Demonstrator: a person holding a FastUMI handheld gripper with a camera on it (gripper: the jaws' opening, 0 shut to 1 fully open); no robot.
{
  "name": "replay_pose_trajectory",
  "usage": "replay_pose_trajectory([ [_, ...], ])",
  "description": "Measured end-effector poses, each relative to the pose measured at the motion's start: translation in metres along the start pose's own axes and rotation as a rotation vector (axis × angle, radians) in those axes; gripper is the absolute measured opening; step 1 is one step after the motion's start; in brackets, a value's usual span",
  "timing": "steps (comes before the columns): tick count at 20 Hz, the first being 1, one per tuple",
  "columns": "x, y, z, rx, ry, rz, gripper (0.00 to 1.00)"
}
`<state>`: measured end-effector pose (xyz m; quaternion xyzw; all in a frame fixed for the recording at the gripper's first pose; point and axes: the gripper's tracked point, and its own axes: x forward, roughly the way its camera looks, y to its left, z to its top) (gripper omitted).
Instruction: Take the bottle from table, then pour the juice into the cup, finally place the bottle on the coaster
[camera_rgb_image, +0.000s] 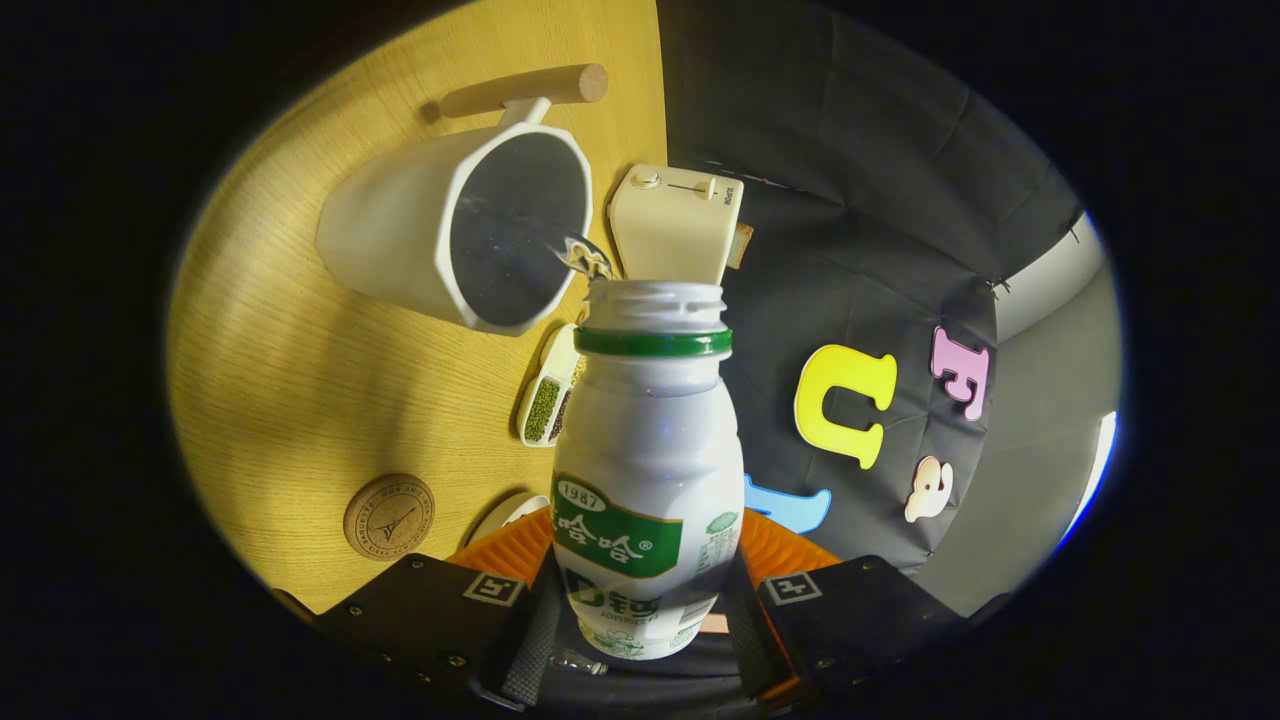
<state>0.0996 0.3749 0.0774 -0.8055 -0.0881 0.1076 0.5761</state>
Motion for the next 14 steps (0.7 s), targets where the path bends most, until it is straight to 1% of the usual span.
replay_pose_trajectory([
  [14, -0.0001, -0.0057, -0.0024, -0.059, 0.012, -0.008, 0.72],
])
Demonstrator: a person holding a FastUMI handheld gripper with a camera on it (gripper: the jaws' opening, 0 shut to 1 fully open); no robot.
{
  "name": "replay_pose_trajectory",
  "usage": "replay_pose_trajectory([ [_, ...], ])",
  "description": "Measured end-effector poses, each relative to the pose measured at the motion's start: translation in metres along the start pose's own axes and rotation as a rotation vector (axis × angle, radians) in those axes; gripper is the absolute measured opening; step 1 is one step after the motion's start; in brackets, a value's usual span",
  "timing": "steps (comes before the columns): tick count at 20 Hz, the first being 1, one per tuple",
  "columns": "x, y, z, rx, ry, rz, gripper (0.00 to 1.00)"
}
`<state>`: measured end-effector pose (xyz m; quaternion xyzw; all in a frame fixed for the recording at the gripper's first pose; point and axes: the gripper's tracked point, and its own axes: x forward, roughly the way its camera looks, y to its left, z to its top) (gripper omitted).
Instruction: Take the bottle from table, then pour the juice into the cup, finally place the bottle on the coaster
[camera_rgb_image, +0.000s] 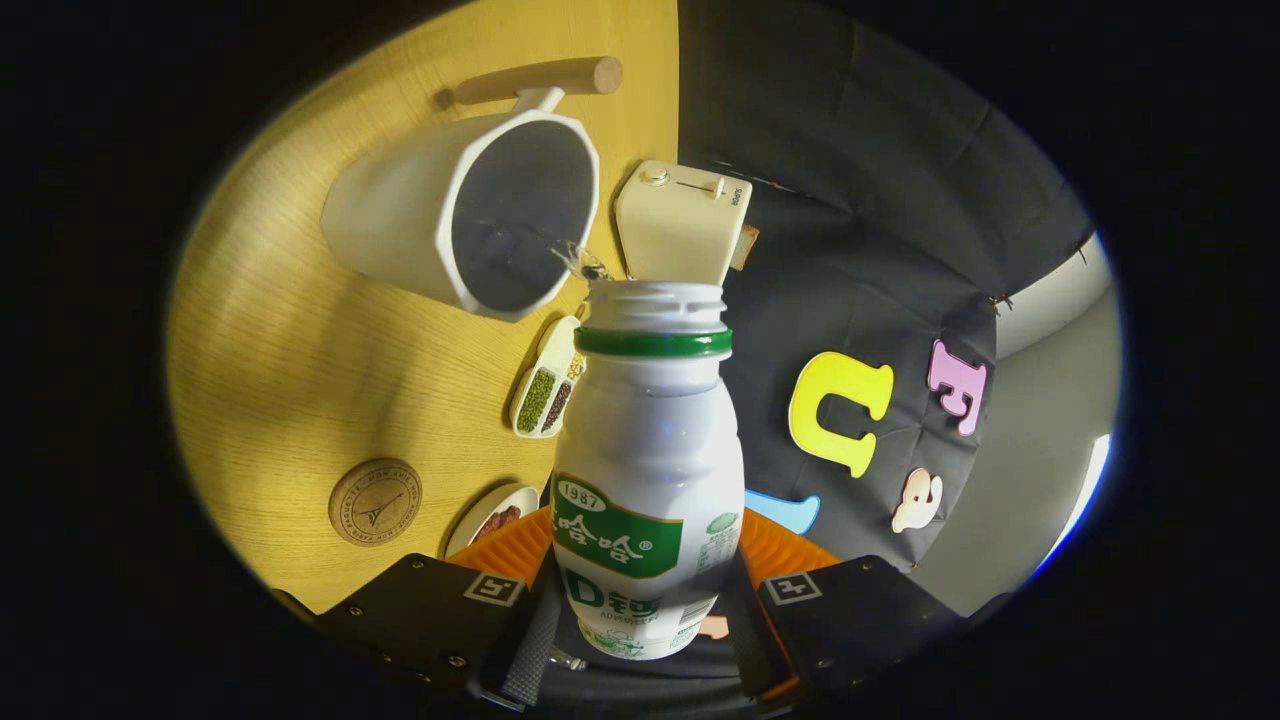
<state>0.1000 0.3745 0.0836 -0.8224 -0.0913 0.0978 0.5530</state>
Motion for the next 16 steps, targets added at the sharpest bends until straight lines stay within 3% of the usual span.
replay_pose_trajectory([
  [16, 0.0005, -0.0056, 0.0022, -0.077, 0.009, -0.027, 0.72],
])
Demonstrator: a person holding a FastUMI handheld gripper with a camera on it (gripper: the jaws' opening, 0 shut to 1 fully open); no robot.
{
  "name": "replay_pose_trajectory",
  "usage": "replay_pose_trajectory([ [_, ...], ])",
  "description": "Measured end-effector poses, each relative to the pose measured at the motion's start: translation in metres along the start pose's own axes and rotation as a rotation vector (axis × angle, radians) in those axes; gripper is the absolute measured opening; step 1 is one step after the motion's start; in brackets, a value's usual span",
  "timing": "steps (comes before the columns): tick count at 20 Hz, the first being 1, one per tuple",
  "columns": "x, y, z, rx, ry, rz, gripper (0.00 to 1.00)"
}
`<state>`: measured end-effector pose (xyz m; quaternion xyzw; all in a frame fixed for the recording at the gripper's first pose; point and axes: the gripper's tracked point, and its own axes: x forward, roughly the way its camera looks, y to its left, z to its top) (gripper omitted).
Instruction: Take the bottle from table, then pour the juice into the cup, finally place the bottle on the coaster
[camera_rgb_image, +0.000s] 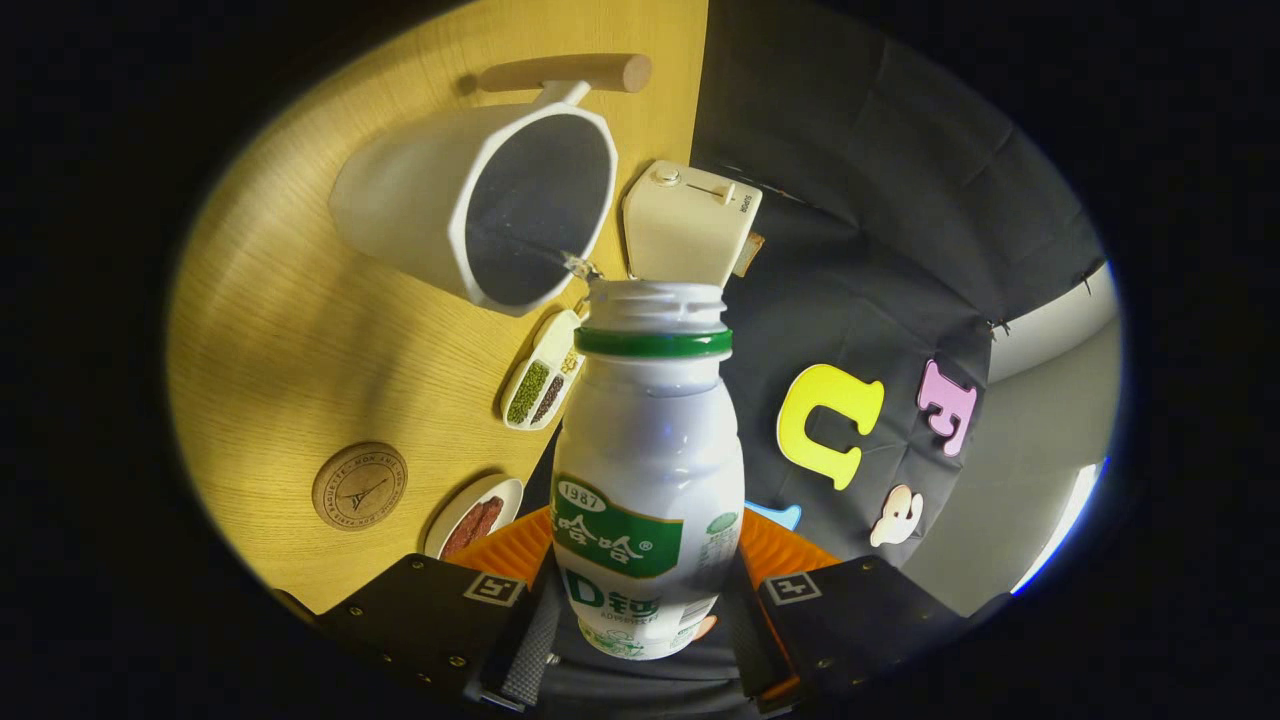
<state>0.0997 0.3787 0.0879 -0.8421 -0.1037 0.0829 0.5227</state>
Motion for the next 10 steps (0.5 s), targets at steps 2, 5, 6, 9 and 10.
replay_pose_trajectory([
  [2, 0.0000, -0.0012, 0.0018, -0.018, 0.003, -0.003, 0.72],
  [5, 0.0014, -0.0049, 0.0043, -0.036, 0.003, -0.017, 0.72],
  [6, 0.0013, -0.0062, 0.0050, -0.042, 0.001, -0.024, 0.72],
  [9, 0.0010, -0.0083, 0.0064, -0.063, 0.002, -0.044, 0.72],
  [10, 0.0001, -0.0084, 0.0067, -0.068, 0.002, -0.048, 0.72],
])
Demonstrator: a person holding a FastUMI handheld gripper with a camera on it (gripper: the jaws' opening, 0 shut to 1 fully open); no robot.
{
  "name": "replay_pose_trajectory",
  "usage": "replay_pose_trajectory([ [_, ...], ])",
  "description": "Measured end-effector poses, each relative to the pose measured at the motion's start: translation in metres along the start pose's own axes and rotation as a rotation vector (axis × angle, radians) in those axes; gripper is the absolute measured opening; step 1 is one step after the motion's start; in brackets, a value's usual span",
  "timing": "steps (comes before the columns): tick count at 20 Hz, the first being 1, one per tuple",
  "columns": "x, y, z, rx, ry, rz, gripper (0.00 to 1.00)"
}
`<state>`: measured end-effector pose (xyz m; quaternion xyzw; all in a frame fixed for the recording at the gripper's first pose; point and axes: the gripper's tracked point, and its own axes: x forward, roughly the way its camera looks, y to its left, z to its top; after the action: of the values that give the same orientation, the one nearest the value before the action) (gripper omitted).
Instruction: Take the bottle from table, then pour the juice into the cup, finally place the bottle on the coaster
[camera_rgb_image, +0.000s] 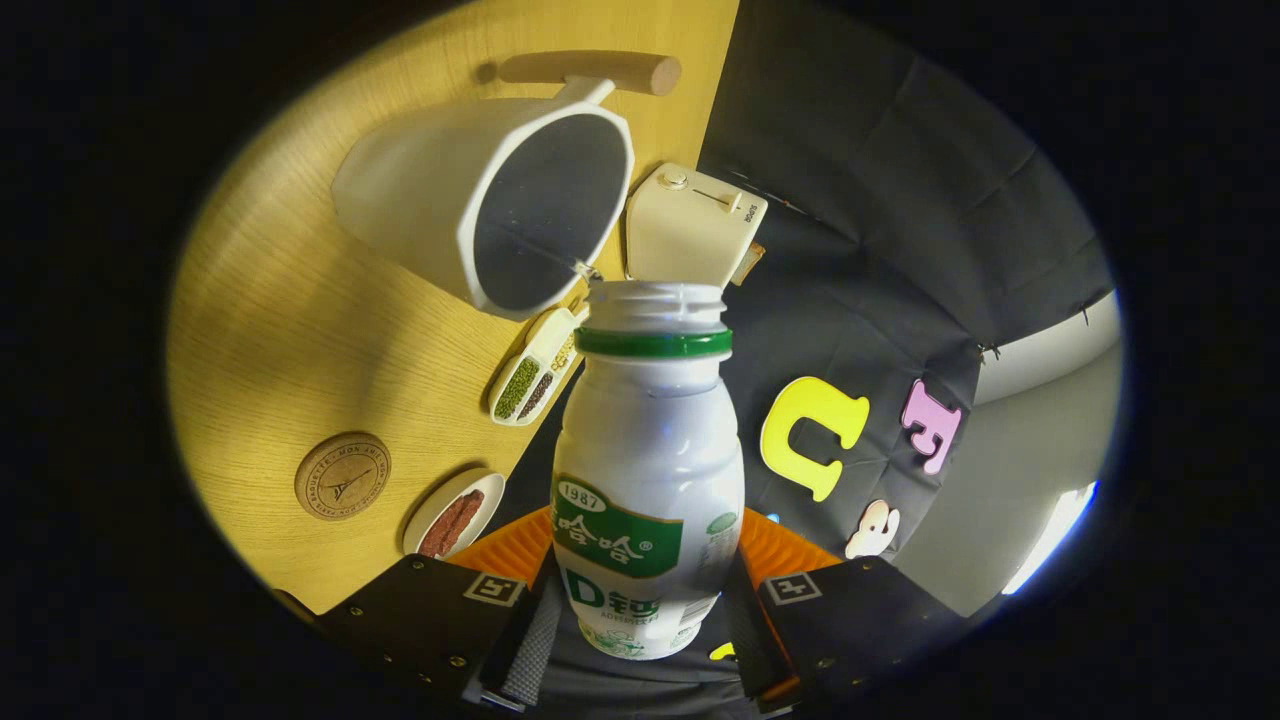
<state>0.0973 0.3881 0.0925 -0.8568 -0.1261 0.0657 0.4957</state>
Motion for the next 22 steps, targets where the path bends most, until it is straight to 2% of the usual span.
replay_pose_trajectory([
  [7, -0.001, -0.003, -0.001, -0.009, 0.001, -0.042, 0.72],
  [14, -0.009, -0.008, -0.012, 0.055, 0.025, -0.055, 0.72],
  [22, -0.006, -0.010, 0.004, 0.105, 0.006, -0.064, 0.72],
])
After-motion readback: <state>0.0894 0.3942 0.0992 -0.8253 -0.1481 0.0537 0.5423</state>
